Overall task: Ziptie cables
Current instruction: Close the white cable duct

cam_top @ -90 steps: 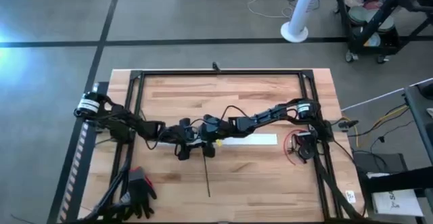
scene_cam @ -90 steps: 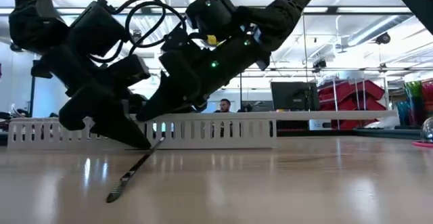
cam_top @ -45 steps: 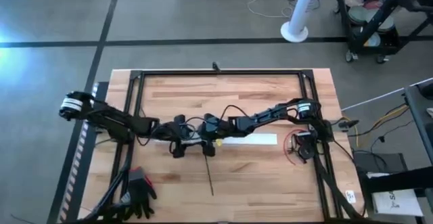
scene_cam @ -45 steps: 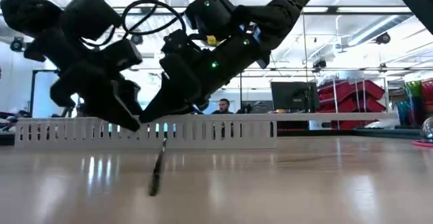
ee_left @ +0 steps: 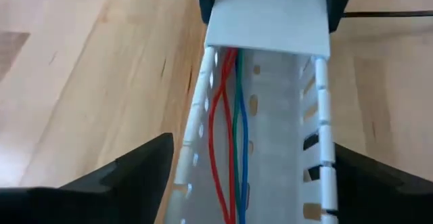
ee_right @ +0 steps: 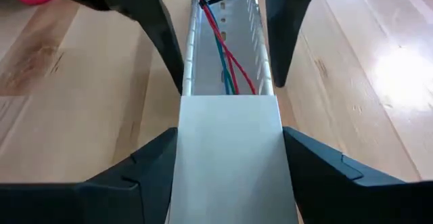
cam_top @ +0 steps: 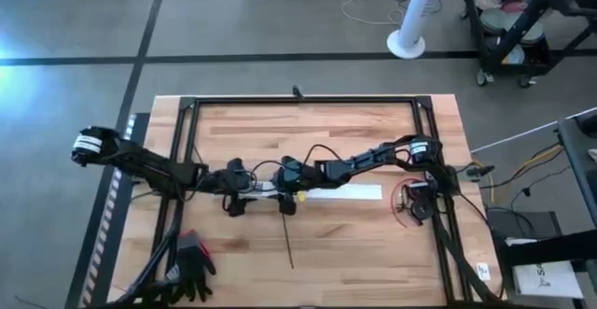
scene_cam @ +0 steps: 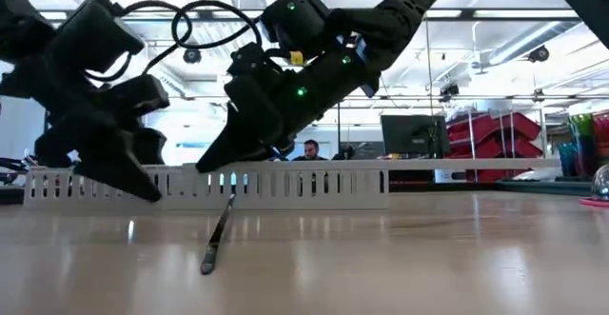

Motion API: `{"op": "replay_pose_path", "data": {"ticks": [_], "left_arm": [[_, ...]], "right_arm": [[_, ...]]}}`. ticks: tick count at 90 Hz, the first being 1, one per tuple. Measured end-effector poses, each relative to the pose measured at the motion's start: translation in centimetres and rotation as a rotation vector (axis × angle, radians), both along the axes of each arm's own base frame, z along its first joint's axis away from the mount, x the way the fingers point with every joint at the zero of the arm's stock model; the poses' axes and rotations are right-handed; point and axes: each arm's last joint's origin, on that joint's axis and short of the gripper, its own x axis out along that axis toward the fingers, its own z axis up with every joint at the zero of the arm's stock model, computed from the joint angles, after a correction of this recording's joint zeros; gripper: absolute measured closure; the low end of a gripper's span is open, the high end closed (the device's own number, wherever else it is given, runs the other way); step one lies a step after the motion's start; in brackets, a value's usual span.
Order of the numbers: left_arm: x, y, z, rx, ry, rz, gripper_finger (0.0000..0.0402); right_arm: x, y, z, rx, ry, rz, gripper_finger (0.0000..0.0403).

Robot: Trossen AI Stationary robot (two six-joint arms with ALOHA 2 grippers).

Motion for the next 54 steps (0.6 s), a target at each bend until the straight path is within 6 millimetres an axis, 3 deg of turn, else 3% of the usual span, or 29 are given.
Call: {"op": "replay_pose_path", "data": {"ticks": [33, 54], "left_arm": [[1.3, -0.4, -2.8, -0.032, 0.103, -0.010, 0.0097], [1.3, -0.4, -2.8, -0.041, 0.110, -0.016, 0.0185]], "right_arm": [[0.3, -0.3, -0.8, 0.022, -0.026, 0.016, 0.0182], [0.3, -0.4, -0.7, 0.011, -0.032, 0.033, 0.0178]]}}
